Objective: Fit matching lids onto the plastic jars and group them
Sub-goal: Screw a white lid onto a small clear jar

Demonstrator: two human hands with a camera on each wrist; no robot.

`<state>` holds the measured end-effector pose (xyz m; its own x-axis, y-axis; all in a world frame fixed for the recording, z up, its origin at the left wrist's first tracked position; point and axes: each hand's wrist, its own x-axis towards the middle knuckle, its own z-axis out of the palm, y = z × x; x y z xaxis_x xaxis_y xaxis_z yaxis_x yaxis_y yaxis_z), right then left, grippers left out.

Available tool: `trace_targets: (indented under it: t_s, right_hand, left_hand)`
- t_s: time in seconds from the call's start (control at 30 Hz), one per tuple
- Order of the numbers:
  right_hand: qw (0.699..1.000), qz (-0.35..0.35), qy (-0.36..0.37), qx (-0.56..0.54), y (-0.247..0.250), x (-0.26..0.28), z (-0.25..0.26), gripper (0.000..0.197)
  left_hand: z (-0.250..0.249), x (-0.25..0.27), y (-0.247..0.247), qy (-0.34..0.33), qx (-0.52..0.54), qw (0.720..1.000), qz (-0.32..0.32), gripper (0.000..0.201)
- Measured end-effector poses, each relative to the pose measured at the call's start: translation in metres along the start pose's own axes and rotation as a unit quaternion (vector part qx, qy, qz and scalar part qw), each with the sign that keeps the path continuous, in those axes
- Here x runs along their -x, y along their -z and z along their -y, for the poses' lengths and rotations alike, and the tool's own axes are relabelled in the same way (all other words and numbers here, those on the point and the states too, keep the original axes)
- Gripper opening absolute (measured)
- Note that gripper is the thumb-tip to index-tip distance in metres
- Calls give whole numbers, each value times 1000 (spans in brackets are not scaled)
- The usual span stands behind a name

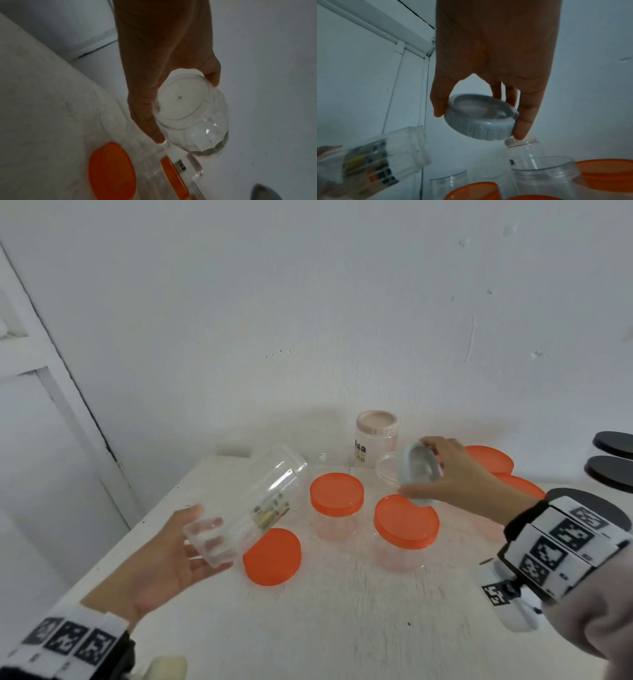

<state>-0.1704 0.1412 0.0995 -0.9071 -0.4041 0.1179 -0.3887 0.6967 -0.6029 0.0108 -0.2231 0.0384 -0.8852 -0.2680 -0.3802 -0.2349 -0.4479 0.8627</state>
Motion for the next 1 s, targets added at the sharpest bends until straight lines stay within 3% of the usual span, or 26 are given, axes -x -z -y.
trace_targets:
  t_s: [0.2,0.37,0.43,0.5,0.67,0.77,0.87,1.0]
  right_hand:
    - [997,65,44,-21,-8,4,31,97]
    - [995,87,50,-6,-6,6,35,95]
    - [994,93,54,1,-4,6,36,94]
    - [993,100,58,4,-2,6,37,94]
    - [989,132,69,-4,2,5,42,96]
    - [982,169,78,18,5,5,49,98]
    - [972,216,82,46,5,6,58,96]
    - [953,262,87,128,2,9,71,94]
  left_hand:
    - [36,3,-34,14,-42,993,112,45]
    - [51,3,-61,24,-110,979,170,83]
    - [56,4,-70,17,-157,969,191,79]
    - [59,6,-79,-14,-215,955,205,73]
    - [69,-1,-93,-48,-397,904,154,98]
    - [78,-10,-100,-71,-468,867,156,97]
    - [85,-19,-105,-98,-521,833,159,102]
    - [88,-24,-110,-116,-544,811,181,104]
